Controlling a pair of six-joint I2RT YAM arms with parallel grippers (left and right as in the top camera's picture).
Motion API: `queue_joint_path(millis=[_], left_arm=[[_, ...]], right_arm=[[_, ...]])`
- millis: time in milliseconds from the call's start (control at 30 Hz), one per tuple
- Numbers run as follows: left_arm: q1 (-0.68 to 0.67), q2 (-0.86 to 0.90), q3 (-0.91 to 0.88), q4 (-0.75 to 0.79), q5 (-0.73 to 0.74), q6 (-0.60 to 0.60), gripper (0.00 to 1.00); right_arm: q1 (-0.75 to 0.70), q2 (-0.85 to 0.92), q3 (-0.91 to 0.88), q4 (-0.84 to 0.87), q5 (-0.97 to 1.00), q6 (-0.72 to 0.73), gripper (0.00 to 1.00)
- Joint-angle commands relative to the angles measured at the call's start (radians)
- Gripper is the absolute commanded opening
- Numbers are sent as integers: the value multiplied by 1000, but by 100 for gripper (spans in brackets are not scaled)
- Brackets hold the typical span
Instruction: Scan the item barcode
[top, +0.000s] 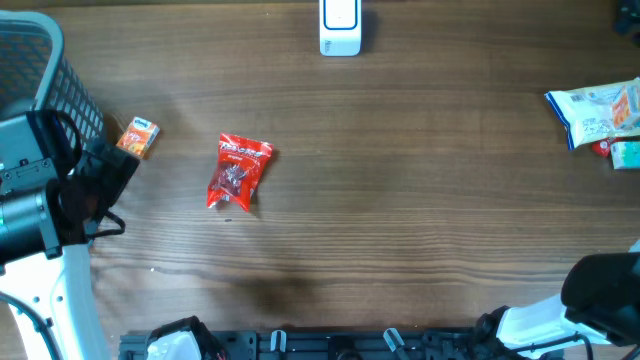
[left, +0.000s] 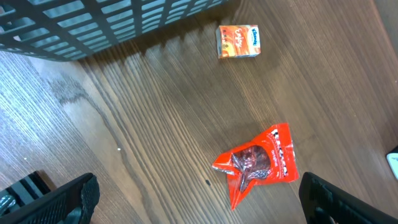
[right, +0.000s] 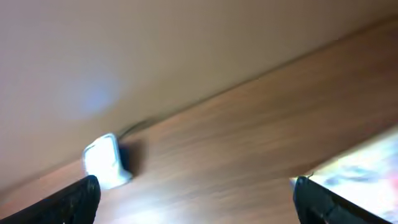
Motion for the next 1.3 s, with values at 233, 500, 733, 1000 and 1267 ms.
queue_joint_path(millis=[233, 500, 733, 1000, 1267], left_arm=[[7, 0, 0, 0, 5, 0, 100], [7, -1, 0, 0, 5, 0, 100], [7, 0, 0, 0, 5, 0, 100], [7, -1, 0, 0, 5, 0, 100], [7, 0, 0, 0, 5, 0, 100]], right_arm=[[34, 86, -85, -109, 353, -31, 54], [3, 260, -130, 13, 508, 31, 4], [3, 377, -130, 99, 658, 40, 4], [-31, 423, -130, 128, 823, 58, 4], [-97, 425, -131, 119, 807, 61, 4]])
